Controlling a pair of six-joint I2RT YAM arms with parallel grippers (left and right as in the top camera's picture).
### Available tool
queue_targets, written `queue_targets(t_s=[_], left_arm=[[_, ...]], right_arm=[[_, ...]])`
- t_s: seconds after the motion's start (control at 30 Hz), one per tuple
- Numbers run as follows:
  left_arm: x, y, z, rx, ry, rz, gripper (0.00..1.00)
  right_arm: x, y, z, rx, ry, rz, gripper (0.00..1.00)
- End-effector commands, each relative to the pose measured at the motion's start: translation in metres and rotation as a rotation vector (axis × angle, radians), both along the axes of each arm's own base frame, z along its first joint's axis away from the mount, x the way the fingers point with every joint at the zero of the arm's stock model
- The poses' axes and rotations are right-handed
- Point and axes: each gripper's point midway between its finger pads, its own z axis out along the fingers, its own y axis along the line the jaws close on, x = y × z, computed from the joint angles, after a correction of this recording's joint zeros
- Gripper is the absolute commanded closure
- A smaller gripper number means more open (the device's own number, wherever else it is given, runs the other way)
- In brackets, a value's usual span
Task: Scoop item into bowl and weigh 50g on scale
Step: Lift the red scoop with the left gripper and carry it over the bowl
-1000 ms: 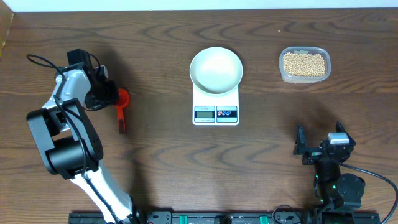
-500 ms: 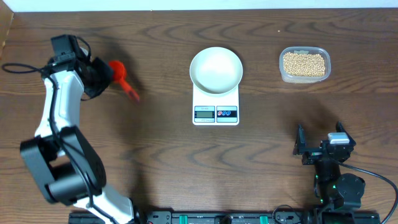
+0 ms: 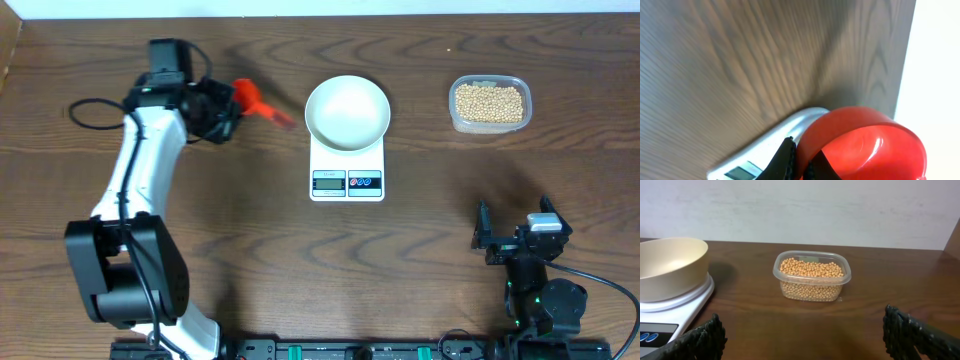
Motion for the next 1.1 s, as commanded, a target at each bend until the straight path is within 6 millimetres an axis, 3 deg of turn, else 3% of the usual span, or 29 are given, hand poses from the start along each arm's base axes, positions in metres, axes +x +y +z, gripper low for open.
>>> queue_targets(t_s=[0.0,0.23,0.4,0.57,0.83,1.07], left_arm=[[0.003,-0.019,0.004,-0.093,0.046,0.094,0.93],[0.003,-0.059,0.013,-0.175,0.039,0.045,0.93],[0.008,-0.082,0.021,-0.181,-0.015,-0.011,0.93],[0.012,-0.112,0.033,-0.185,-0.091,-0.077,0.93],[0.019,-0.137,0.044,-0.043,-0.214,-0.066,0.93],[0.016,-0.164,0.062,-0.011,-0.303,-0.087,0.93]], right_arm=[[0.000,-0.003,0.000,-0.005,-0.004,-0.015,0.01],[0.000,-0.002,0.010,-0.004,-0.045,-0.009,0.01],[0.000,0.011,0.018,0.010,-0.079,0.068,0.01],[-0.008,0.044,0.042,0.127,-0.153,0.267,0.01],[-0.013,0.058,0.073,0.211,-0.174,0.357,0.01],[0.006,0.076,0.121,0.227,-0.082,0.478,0.01]])
